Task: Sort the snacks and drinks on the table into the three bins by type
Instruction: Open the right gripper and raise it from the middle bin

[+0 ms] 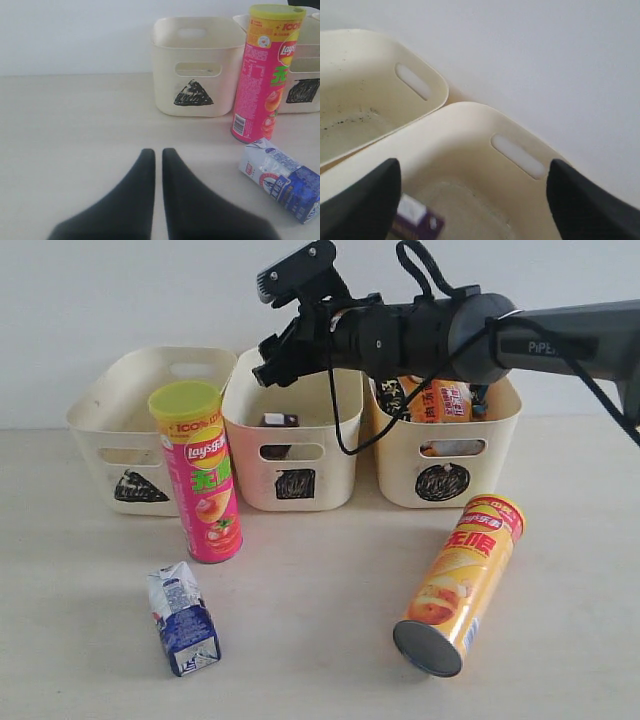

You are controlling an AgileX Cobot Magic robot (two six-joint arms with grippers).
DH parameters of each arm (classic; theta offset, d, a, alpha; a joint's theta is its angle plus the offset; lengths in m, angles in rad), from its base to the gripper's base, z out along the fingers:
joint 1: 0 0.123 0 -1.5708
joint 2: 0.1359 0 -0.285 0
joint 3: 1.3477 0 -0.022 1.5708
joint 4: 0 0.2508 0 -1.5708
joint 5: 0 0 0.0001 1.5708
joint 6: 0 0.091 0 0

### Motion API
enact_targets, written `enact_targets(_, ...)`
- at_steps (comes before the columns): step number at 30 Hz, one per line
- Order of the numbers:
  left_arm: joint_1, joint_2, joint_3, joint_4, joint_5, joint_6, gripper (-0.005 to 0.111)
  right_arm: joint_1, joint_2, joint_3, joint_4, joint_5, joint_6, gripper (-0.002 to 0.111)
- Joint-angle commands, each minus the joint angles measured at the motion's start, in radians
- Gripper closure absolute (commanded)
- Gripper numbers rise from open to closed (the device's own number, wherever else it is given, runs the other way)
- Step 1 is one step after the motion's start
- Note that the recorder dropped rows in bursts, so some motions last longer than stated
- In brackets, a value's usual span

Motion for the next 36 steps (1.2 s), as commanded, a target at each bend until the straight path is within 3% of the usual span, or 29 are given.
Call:
enact_targets(1,0.001,-0.003,-0.003,-0.004,-0.008,-0.012,0.102,-0.007,-0.01,-0.006,0.0,0.0,0.005,0.035)
enact_targets(11,0.001,-0.003,-0.003,-0.004,-0.008,-0.012,0.102,-0.004,-0.084,-0.006,0.0,0.234,0.019,0.036)
enact_targets(13,0.001,-0.003,-0.003,-0.004,-0.006,-0.012,0.102,-0.004,-0.105,-0.006,0.0,0.295,0.024,0.041)
enact_targets(16,0.001,-0.003,-0.003,-0.004,-0.006,-0.012,0.102,-0.001,-0.136,-0.006,0.0,0.386,0.024,0.06)
enact_targets(21,0.001,-0.003,-0.003,-0.004,-0.006,-0.012,0.102,0.022,-0.179,-0.006,-0.002,0.559,0.015,0.109)
enact_targets(36,0.001,-0.003,-0.003,-0.004,-0.008,-0.012,0.102,0.17,-0.199,-0.006,-0.043,0.935,0.047,0.108)
